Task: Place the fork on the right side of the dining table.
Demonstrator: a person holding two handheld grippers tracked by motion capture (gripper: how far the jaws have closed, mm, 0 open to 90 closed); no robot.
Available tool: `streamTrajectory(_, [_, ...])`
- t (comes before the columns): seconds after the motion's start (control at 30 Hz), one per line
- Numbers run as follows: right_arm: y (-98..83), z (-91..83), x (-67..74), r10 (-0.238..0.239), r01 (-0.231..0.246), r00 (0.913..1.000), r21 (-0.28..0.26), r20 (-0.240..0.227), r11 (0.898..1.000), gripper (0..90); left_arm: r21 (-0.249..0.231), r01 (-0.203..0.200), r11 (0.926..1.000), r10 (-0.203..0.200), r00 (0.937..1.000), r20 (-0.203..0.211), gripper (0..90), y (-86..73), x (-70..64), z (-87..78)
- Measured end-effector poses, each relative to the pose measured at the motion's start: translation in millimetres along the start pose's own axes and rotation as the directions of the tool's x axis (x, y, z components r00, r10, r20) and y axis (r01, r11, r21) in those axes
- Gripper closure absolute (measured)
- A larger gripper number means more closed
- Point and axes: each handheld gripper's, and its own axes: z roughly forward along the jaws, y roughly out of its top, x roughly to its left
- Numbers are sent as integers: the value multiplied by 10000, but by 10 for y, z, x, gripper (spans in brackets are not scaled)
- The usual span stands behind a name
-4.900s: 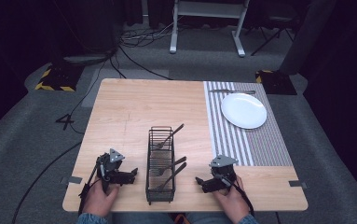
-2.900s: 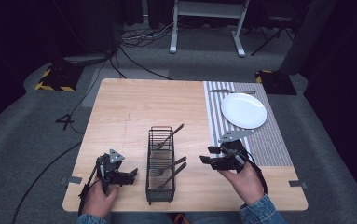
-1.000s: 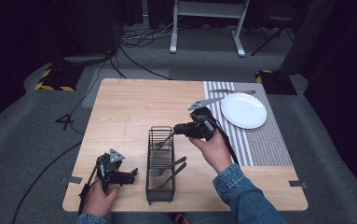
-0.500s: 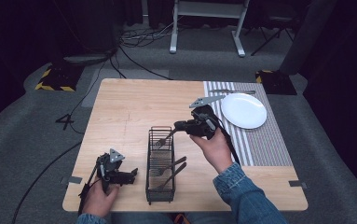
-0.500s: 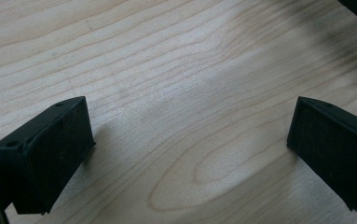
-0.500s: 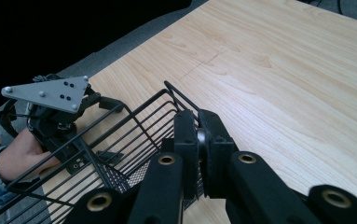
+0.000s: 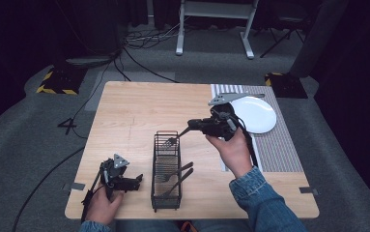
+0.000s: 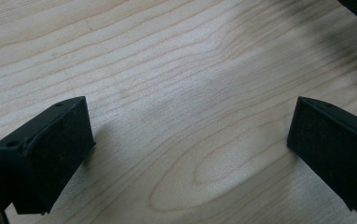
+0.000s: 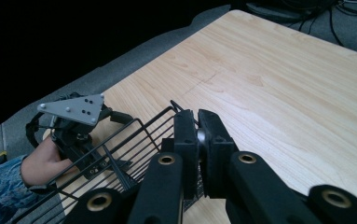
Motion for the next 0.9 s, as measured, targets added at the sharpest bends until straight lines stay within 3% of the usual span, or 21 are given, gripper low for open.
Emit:
streamTrajectory(0.37, [41,-344,0,14,-13,10000,-484,4,9988,863,-39,61,10000,-61,10000,-35,4,9,3,9])
streamTrajectory(0.9, [-32,-864,-209,386,-317,9961,-867,790,9957,863,-32,78,10000,-78,10000,-39,4,4,-1,5])
